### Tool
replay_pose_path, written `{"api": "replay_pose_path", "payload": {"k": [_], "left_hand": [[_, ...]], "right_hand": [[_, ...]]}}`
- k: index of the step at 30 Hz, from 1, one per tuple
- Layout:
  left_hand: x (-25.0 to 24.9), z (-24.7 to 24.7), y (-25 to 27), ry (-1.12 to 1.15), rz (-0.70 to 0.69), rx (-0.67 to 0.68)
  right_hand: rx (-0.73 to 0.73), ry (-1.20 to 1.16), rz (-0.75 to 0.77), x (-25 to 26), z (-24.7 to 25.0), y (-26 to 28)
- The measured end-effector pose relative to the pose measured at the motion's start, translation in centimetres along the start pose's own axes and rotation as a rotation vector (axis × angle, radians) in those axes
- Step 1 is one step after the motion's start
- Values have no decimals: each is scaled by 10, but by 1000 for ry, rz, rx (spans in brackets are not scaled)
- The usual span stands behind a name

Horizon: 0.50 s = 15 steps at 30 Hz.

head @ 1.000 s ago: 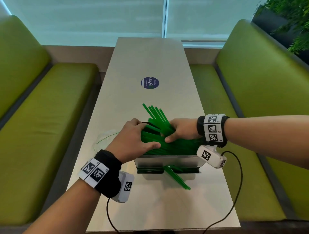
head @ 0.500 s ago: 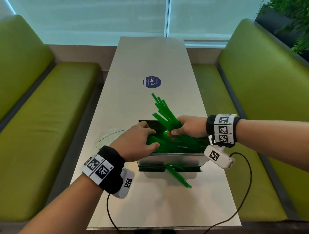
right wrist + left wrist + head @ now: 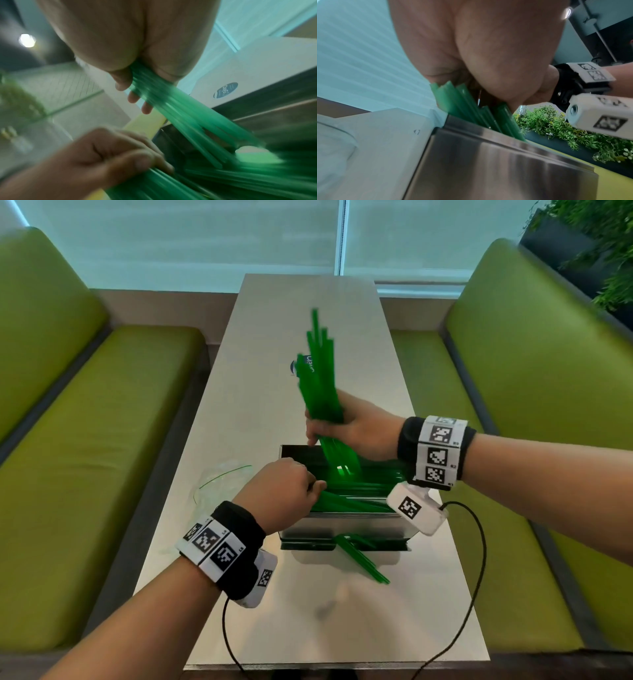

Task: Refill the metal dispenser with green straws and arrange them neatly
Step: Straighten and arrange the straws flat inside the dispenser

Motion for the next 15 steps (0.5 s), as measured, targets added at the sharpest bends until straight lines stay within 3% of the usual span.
{"api": "replay_pose_path", "payload": {"k": [5, 15], "left_hand": [[-5, 0, 1, 4, -18, 34], [-1, -4, -2, 12, -4, 45]], "right_hand": [[364, 783, -440, -64, -30, 6], [524, 1051, -700, -96, -29, 12]]}}
Point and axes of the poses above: each hand's wrist, its own y-axis away from the middle knuckle, its own z-axis out of the back of the hand, x = y × z, the point moved 9 cm from there along -y, towards the middle knuckle, and after that the axes turned 14 degrees about x, right-handed, at the moved point
